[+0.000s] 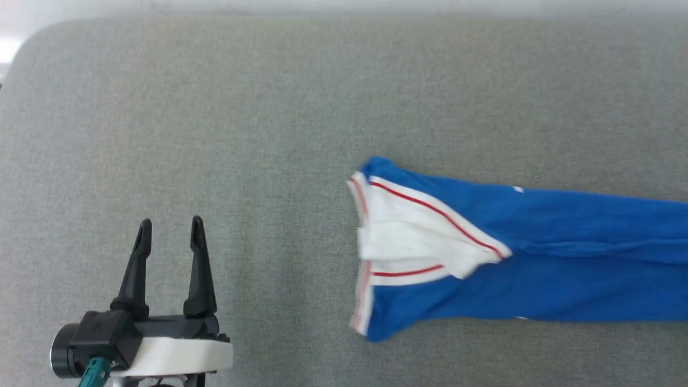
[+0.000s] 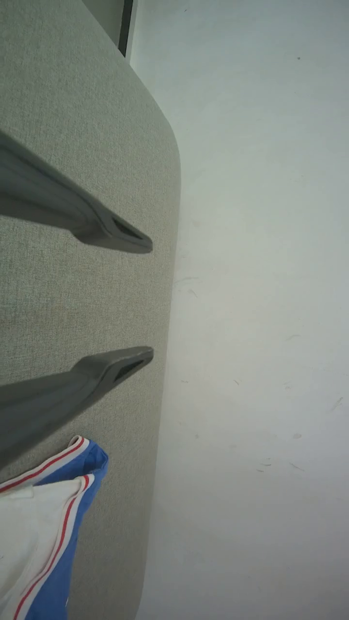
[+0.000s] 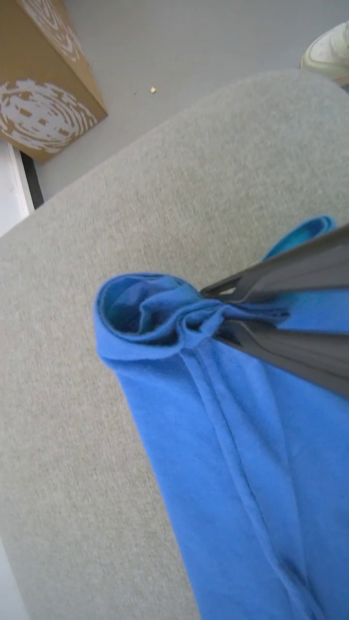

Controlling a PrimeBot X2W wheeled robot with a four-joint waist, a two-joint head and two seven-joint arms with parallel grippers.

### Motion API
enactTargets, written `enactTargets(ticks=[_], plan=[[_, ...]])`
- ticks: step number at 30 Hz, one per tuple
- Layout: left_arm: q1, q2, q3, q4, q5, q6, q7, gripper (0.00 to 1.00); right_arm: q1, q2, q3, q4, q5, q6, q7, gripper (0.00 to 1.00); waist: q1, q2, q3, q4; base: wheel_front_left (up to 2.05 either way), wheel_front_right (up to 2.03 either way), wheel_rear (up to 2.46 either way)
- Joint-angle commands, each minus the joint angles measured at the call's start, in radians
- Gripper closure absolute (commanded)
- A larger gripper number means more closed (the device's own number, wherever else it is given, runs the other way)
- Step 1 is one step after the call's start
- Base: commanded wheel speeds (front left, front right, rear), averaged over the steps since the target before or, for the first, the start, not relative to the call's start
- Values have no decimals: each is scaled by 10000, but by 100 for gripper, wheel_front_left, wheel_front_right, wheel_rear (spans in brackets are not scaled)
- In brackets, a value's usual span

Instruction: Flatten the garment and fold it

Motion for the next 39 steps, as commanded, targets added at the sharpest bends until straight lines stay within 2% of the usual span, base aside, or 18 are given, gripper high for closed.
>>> enactTargets(ticks=[1, 4, 7, 16, 23, 31, 39], plan=[[103, 63, 17, 21, -75, -57, 5, 0, -174, -61, -43, 47, -67, -21, -93, 100, 1, -1, -165, -93, 0, 0, 0], [191, 70, 19, 38, -116, -40, 14, 0, -182, -64, 114, 47, 43, -21, -140, 100, 1, -1, -268, -117, 0, 0, 0], [249, 34, 14, 59, -195, -26, 23, 0, -142, 280, 720, -317, 387, -21, 73, 100, 1, -1, -386, -152, 0, 0, 0], [202, -144, -164, 163, -339, -100, 11, 0, -123, 1485, 3441, -2488, 1702, -21, 1438, 100, 1, -1, -512, 16, 0, 0, 0], [42, -329, -214, 317, -413, -247, -27, 0, -769, 1914, 5537, -3242, 2014, -21, 2086, 100, 1, -1, -147, 408, 0, 0, 0], [-361, -643, -326, 580, -346, -442, -54, 0, -1737, 2386, 7336, -2582, 1744, -21, 2381, 100, 1, -1, 322, 809, 0, 0, 0], [-688, -1012, -402, 908, -239, -711, -62, 0, -2452, 2611, 8125, -662, 544, -21, 2066, 100, 1, -1, 588, 1068, 0, 0, 0]])
